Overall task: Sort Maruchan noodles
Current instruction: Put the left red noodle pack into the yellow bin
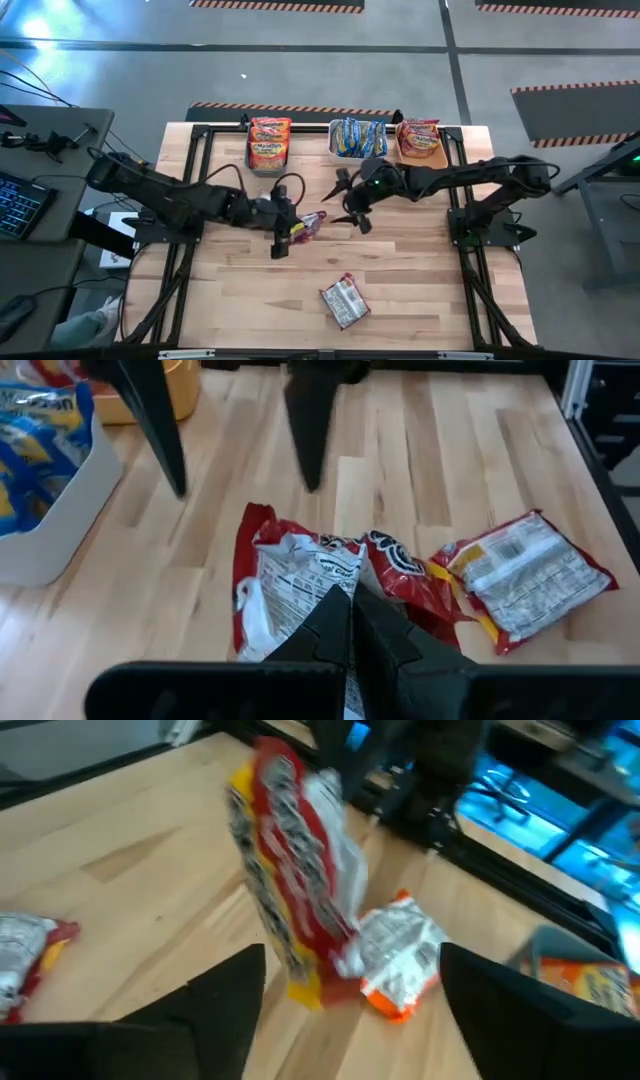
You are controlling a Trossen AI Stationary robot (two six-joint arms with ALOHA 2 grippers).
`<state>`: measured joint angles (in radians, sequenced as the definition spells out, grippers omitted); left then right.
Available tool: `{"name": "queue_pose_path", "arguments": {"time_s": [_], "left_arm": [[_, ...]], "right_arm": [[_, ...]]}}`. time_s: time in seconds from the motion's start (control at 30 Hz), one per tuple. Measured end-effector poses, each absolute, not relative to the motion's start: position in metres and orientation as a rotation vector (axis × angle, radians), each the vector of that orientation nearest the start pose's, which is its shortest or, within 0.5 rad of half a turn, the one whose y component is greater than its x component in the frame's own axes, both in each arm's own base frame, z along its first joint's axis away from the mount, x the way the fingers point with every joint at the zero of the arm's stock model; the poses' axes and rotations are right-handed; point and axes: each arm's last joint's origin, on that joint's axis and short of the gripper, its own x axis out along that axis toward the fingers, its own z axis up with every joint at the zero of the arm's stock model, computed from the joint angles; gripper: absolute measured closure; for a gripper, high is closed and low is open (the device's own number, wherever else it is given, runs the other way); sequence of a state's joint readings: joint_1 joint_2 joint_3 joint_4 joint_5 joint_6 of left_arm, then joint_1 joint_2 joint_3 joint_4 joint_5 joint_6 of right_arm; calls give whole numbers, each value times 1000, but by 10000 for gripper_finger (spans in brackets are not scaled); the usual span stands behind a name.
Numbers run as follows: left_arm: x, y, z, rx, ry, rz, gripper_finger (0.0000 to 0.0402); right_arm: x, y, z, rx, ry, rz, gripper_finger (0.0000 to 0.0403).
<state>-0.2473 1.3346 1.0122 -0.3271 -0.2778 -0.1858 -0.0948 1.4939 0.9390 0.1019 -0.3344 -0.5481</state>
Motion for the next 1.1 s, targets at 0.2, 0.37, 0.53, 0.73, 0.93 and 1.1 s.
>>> {"name": "queue_pose_path", "arguments": {"time_s": [0.2,0.37,0.53,0.73,0.93,1.1], "left_arm": [[286,-49,287,16,566,48,401],[288,-37,287,12,567,69,401],[290,-27,289,-6,538,106,401],[293,-14,291,-29,513,151,401],[294,-11,294,-38,490,129,401],[294,-11,294,-74,484,118,398]], "right_arm": [[344,-17,252,-435,389,391,112],[359,-16,250,-431,412,401,112],[366,-16,249,-437,417,396,112],[367,-18,250,-460,427,318,141],[367,-18,249,-463,435,307,211],[367,-18,249,-465,441,305,264]]}}
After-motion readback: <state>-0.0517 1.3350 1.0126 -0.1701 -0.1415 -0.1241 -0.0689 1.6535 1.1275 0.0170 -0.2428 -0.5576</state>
